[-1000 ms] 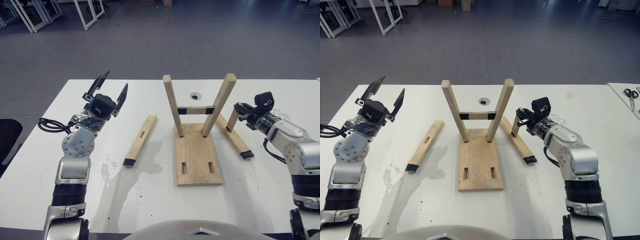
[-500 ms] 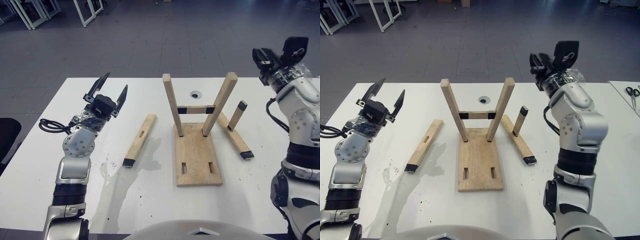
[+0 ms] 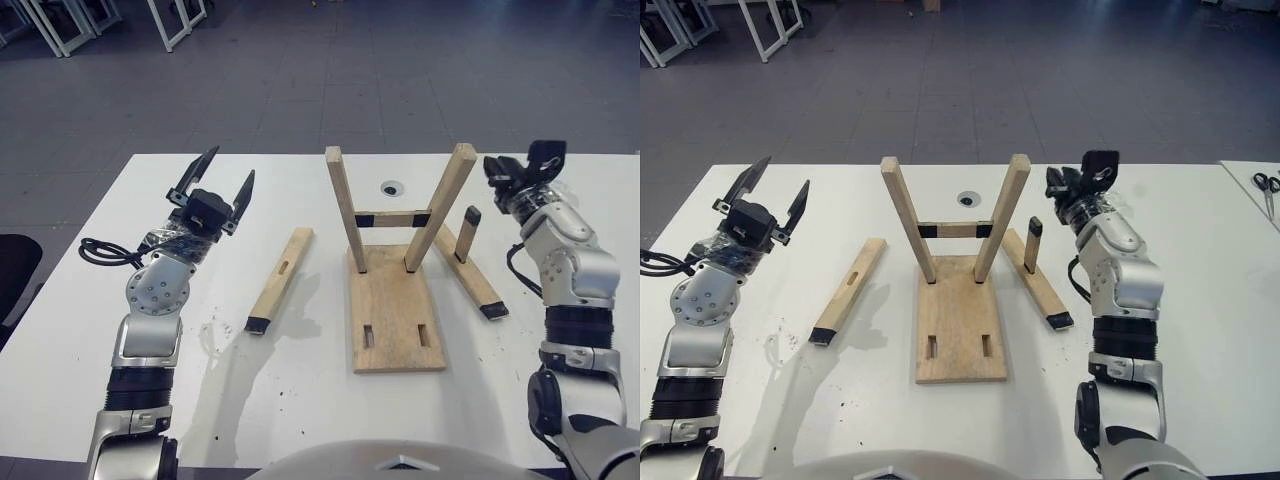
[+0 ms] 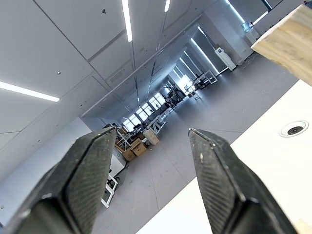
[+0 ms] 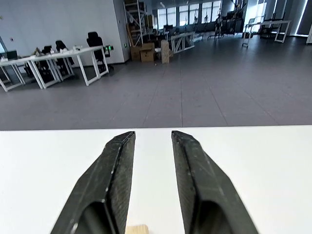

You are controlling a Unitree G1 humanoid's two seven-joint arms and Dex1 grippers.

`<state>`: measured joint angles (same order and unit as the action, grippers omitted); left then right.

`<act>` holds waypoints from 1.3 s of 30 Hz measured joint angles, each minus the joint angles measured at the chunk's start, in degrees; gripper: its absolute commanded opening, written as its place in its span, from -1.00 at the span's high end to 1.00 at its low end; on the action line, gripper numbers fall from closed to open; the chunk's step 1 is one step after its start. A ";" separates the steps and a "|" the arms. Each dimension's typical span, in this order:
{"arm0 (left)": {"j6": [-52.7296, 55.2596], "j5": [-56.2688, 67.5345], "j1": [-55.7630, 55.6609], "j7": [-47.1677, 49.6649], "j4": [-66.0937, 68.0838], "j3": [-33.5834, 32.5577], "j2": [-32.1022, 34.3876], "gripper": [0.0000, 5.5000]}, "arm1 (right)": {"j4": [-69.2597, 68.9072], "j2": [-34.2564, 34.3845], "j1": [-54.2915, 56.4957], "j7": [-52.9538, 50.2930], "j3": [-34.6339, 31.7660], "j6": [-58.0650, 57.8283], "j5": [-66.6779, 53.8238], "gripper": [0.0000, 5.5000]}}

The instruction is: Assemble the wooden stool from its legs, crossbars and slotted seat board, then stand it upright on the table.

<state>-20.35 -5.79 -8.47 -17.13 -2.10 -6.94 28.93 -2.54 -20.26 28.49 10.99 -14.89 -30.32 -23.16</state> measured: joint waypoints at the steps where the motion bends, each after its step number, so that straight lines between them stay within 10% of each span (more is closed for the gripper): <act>1: 0.07 0.00 0.42 0.05 -0.22 -0.02 -0.03 0.01 | -4.96 -0.61 -1.26 -0.21 -1.80 -0.71 -1.40 0.50; 5: 0.26 0.02 2.10 0.19 -1.02 -0.05 -0.35 0.01 | -11.44 -2.86 -12.75 1.05 -4.73 -6.12 -3.01 0.50; 17: 1.29 0.01 3.78 0.38 -2.55 -0.12 -0.49 0.01 | -16.28 -5.38 -36.72 10.62 1.35 -12.76 -3.73 -0.31; 32: 1.28 0.02 3.67 0.39 -1.18 0.01 -0.62 0.01 | -9.38 -1.48 -33.62 8.18 9.88 -5.08 6.12 0.27; 39: 15.86 16.55 -1.33 2.07 -5.80 -4.63 -5.24 0.01 | -12.34 2.17 -19.22 4.46 -2.52 1.71 -2.08 0.27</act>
<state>-4.49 10.76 -9.80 -15.05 -7.90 -11.57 23.69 -14.89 -18.09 9.27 15.46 -17.41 -28.60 -25.24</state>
